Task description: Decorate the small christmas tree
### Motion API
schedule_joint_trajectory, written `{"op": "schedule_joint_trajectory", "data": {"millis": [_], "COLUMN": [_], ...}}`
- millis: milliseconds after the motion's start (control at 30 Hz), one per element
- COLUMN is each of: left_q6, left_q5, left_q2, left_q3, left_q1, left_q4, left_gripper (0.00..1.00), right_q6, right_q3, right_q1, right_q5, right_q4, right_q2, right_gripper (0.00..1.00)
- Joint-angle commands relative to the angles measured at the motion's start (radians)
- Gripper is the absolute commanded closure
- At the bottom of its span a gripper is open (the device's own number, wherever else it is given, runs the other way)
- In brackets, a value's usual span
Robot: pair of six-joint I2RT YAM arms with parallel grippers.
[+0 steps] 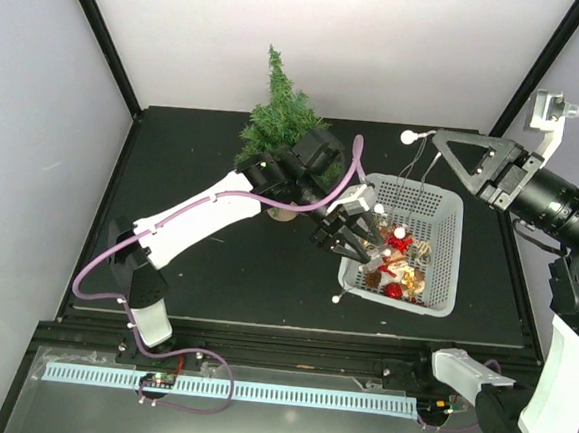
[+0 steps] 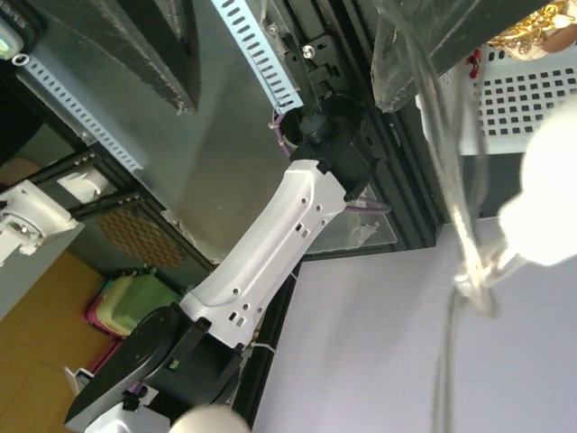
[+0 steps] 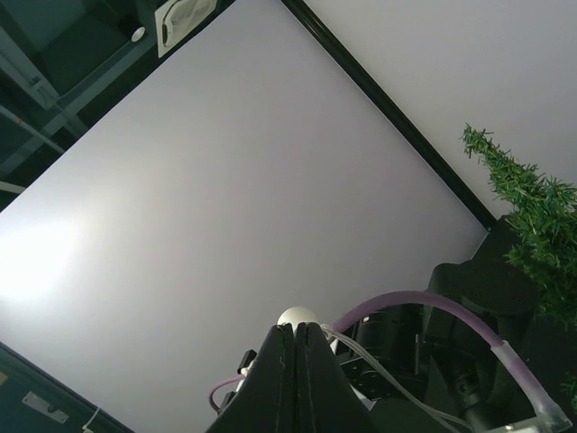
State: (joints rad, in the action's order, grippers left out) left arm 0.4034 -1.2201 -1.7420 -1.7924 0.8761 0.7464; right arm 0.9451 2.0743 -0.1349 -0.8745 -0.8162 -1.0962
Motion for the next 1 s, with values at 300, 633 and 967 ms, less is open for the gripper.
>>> {"op": "schedule_joint_trajectory", "data": {"millis": [300, 633, 967], "left_q6": [-0.008, 0.069, 0.025], "left_q5": [0.063, 0.156, 0.146], "left_q2": [-0.050, -0.012, -0.061], "left_q3": [-0.044, -0.086, -0.266], "left_q1": [0.029, 0.003, -0.081], "left_q4": [-0.019, 0.066, 0.066], "left_gripper": [0.70, 0.98, 0.98], "right_q6": [-0.003, 0.005, 0.038], "right_q3": [-0.062, -0.128, -0.206], "right_q1": [-0.004, -0.004, -0.005], "right_q5": [-0.013, -0.047, -0.163], "right_q4": [0.002, 0.051, 0.137], "right_q2": [0.048, 0.071, 0.102], "right_gripper": [0.99, 0.99, 0.99]}}
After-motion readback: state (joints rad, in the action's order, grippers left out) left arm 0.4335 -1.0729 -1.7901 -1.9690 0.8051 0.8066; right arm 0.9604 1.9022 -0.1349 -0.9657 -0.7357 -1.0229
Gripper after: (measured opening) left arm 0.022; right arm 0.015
